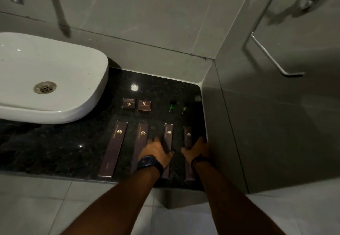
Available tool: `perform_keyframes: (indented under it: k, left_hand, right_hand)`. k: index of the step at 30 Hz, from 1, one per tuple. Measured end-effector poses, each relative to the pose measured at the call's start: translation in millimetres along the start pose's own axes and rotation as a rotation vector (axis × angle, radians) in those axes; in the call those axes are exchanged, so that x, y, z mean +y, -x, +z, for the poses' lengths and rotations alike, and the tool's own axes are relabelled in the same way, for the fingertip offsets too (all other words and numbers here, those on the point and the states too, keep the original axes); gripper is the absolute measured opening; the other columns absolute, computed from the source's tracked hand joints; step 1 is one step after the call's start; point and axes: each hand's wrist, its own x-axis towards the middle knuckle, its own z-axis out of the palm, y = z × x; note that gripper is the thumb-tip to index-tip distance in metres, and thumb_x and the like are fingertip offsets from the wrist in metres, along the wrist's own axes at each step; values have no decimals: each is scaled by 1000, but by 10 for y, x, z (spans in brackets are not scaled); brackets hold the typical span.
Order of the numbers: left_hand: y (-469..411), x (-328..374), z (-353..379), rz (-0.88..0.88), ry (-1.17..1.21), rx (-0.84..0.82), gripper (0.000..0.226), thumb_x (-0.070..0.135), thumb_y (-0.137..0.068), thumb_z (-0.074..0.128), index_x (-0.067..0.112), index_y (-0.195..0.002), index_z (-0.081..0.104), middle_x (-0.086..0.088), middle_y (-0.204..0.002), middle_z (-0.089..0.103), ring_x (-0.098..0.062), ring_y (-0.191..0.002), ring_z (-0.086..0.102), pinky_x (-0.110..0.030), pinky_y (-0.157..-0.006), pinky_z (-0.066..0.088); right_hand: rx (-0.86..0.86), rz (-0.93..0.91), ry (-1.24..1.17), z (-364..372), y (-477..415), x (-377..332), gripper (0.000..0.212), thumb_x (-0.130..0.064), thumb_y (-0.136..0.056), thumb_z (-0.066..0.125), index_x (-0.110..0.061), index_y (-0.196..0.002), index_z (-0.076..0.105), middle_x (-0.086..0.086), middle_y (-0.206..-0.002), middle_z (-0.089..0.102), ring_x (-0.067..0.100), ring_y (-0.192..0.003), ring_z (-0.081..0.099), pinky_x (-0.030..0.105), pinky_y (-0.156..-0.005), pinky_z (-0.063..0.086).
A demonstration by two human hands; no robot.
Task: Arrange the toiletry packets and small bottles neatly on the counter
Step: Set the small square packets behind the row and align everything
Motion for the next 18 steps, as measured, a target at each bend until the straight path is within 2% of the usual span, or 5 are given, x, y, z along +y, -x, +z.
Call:
perform_keyframes:
  k: [3, 9, 15, 18]
  left_hand:
    - [23, 38, 142, -21, -8, 10, 59, 49, -75, 70, 19, -122, 50, -9, -120, 57, -31, -106, 59, -43, -89, 52]
    - [56, 77, 223, -71, 11, 52, 49, 47, -77, 70, 18, -113, 56, -9, -112, 63, -30, -99, 62, -40, -84, 54]
    - [83, 104, 215, -84, -22, 46, 57, 52, -75, 69, 18, -118, 54, -9, -116, 61, -30, -102, 61, -40, -84, 54]
    - [76, 138, 130, -73, -47, 72, 66, 58, -73, 68, 20, -124, 50, -9, -122, 57, -31, -106, 59, -40, -84, 53]
  right_hand:
    - [-75, -33, -30, 51, -3, 96, 74, -36, -75, 75, -9, -134, 39, 17, -134, 52, 35, -120, 54, 41, -95, 50]
    - [-123, -52, -26, 93, 26, 183, 72, -33, -76, 77, -10, -135, 43, 16, -133, 55, 34, -120, 56, 42, -95, 52]
    - [-148, -50, 26, 79, -1, 204, 77, -36, -76, 77, -12, -138, 38, 15, -135, 52, 32, -120, 55, 41, -93, 53]
    - [-108, -39, 15, 27, -29, 162, 82, -47, -71, 77, -15, -136, 40, 13, -133, 53, 30, -117, 56, 37, -85, 52]
